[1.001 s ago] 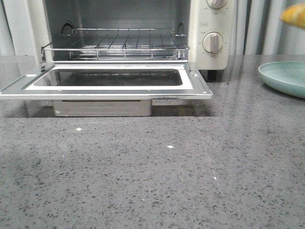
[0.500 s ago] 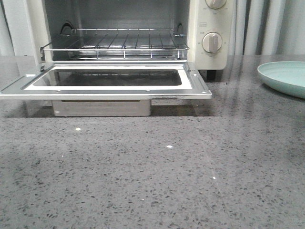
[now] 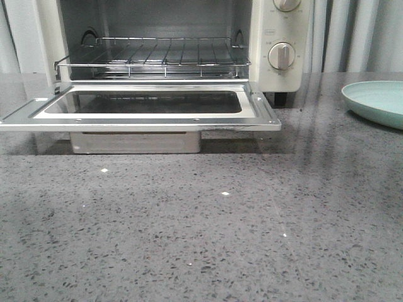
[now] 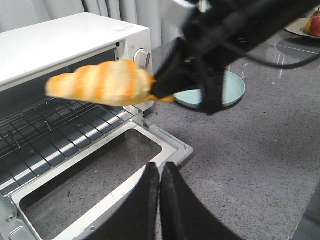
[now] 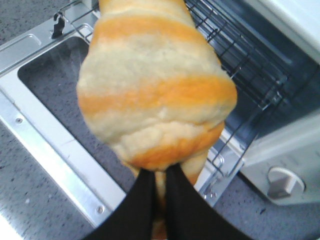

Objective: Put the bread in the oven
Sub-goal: 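Carry the croissant with the right gripper into the open oven, then lower the croissant onto the wire rack and open the right gripper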

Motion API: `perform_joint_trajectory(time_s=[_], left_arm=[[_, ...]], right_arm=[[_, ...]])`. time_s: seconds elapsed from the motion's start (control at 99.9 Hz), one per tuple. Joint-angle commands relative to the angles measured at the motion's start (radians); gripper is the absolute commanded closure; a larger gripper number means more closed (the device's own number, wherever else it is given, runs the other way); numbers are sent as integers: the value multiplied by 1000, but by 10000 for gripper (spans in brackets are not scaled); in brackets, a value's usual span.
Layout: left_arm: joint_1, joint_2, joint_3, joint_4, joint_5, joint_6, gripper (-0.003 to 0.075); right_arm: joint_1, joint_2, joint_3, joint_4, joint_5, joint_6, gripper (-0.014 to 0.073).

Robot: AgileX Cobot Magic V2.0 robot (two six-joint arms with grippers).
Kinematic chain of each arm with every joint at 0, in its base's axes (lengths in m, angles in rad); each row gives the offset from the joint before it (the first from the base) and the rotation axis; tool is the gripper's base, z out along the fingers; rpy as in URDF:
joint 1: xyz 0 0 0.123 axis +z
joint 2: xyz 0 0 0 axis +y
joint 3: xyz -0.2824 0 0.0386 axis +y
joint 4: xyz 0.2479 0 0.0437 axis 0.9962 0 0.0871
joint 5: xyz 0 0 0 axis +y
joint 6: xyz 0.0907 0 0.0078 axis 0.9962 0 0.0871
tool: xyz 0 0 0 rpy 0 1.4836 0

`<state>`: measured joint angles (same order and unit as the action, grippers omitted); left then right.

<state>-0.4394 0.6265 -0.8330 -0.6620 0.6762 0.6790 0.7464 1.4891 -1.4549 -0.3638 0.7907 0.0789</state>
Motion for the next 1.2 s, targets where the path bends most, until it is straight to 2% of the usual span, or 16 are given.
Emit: perform_joint_trajectory(time_s=[0.0, 0.29, 0.65, 0.72, 0.891, 0.961, 1.031, 1.191], left_arm=[[5, 3, -34, -34, -57, -9, 742], [5, 3, -34, -35, -42, -9, 742], [5, 3, -34, -35, -28, -9, 742], [5, 3, -34, -35, -28, -9, 742], [5, 3, -34, -35, -28, -9, 742], [5, 3, -34, -35, -28, -9, 742], [5, 3, -34, -35, -28, -9, 742], [5, 3, -34, -35, -32, -9, 742]], right_arm=[[-2, 54, -107, -65, -42, -32, 662], [-42, 259, -241, -212, -24, -32, 662], [-84, 307, -258, -221, -83, -30, 650], [-84, 307, -258, -221, -98, -30, 583], [-84, 307, -258, -221, -98, -20, 242], [-84, 307, -258, -221, -98, -20, 155], [-84, 305, -258, -221, -96, -20, 127], [-68, 286, -258, -214, -38, -16, 127]])
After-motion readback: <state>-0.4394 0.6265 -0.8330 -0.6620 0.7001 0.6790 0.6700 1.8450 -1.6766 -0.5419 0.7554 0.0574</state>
